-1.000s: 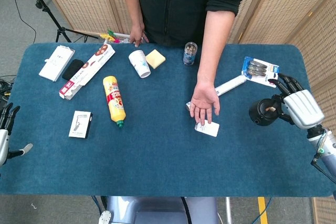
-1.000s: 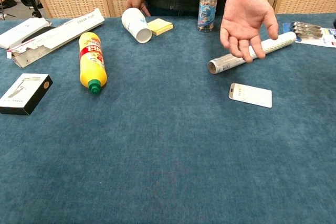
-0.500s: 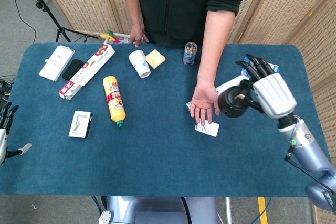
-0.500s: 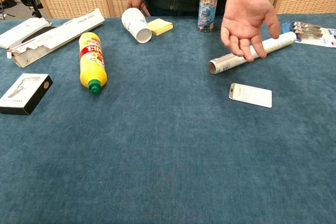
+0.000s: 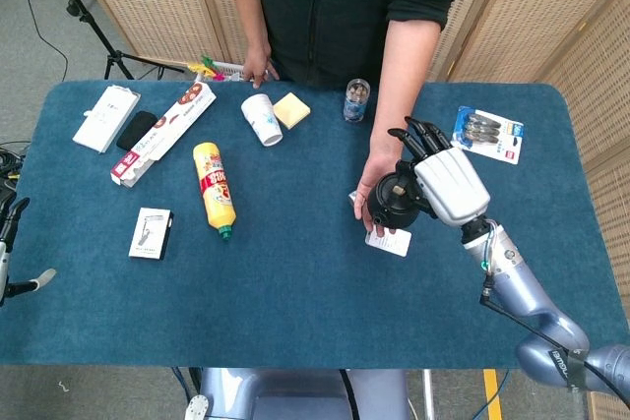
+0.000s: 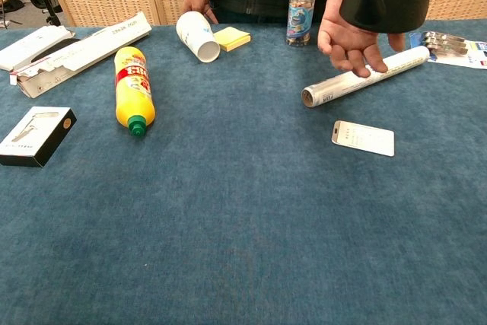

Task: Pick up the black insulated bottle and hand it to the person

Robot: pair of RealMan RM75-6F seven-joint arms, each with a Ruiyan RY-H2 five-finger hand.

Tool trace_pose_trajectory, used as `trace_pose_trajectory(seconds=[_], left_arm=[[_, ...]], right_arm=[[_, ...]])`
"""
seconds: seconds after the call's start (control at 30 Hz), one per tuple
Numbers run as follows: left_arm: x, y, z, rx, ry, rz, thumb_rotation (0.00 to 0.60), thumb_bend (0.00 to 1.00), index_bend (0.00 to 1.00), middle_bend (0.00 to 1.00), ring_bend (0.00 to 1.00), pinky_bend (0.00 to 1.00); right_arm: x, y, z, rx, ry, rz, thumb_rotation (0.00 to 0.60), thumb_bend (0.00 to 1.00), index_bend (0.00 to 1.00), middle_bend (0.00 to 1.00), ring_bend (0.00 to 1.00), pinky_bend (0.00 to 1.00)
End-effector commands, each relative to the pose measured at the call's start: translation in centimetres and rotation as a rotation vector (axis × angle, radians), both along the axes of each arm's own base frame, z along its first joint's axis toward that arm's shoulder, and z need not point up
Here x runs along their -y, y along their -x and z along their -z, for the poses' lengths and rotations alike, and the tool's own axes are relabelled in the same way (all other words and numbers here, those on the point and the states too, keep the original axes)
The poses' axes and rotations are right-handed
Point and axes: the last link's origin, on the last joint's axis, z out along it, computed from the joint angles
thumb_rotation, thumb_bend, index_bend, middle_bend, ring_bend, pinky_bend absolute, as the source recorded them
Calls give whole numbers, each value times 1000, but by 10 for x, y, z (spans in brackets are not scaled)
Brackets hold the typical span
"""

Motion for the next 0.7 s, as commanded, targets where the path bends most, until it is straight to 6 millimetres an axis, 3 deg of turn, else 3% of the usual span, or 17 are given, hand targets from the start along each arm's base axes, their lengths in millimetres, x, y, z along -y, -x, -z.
trace_pose_trajectory(seconds=[0.03,0.2,0.37,0.43,0.5,0.53,0.6,0.7], left_arm=[[0,0,-1,1,-3,1,600,0,0,0,0,121],[1,-1,0,1,-4,1,600,0,0,0,0,121],[0,-1,0,-1,-4,-2,600,0,0,0,0,121],[0,-1,1,-2,-1,-2,600,0,0,0,0,121],[0,-1,1,-3,-1,-3,600,0,0,0,0,121],[0,-1,0,-2,-2,-4,600,0,0,0,0,121],[0,0,0,-1,-3,-5,600,0,0,0,0,121],[0,0,0,0,-1,-5,600,0,0,0,0,121]], right_arm=[[-1,5,4,-8,-3,4,600,827,650,174,0,118],[-2,12,9,-7,-9,11,600,807,650,174,0,118],[-3,14,9,32,-23,3,600,523,576,174,0,118],[-2,14,9,22,-10,-3,600,357,526,165,0,118],[-2,17,11,15,-25,8,600,81,294,97,0,118],[-2,18,11,16,-35,19,600,9,160,49,0,118],[-2,17,8,13,-25,23,600,0,29,4,0,118],[-5,17,2,-1,-18,42,600,0,0,0,0,118]])
